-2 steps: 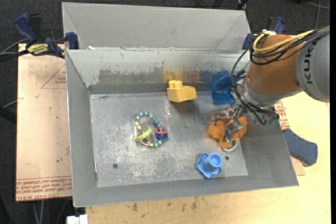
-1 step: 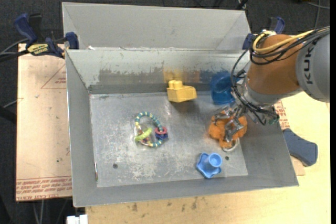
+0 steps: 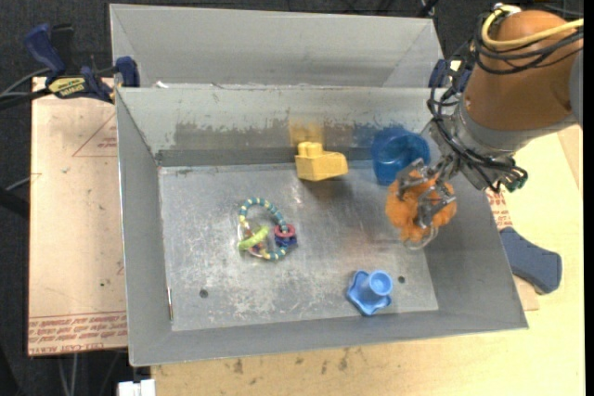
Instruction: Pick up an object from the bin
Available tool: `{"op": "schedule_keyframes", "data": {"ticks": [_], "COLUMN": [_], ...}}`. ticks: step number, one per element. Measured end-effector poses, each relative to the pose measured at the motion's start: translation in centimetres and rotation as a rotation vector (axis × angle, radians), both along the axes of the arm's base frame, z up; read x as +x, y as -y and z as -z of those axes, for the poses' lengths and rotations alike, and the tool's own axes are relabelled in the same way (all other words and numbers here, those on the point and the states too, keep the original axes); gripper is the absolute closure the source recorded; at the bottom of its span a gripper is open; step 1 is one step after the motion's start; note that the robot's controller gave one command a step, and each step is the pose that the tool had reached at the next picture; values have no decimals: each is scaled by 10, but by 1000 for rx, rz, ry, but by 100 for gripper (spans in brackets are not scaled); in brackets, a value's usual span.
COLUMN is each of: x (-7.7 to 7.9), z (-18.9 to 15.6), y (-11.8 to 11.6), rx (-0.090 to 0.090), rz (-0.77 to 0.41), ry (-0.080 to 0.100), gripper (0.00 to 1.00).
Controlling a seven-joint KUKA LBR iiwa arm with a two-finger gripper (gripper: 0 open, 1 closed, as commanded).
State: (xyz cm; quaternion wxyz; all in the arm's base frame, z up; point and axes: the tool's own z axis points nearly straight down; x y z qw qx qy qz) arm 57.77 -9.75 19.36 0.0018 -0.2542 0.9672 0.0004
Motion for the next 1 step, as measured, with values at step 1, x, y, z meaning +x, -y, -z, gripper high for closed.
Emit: {"op": "schedule_keyframes", "data": {"ticks": [1], "x": [0], "z": [0], "y": [0], "rx": [0], "rz": [0], "ry": [0], "gripper": [100]}}
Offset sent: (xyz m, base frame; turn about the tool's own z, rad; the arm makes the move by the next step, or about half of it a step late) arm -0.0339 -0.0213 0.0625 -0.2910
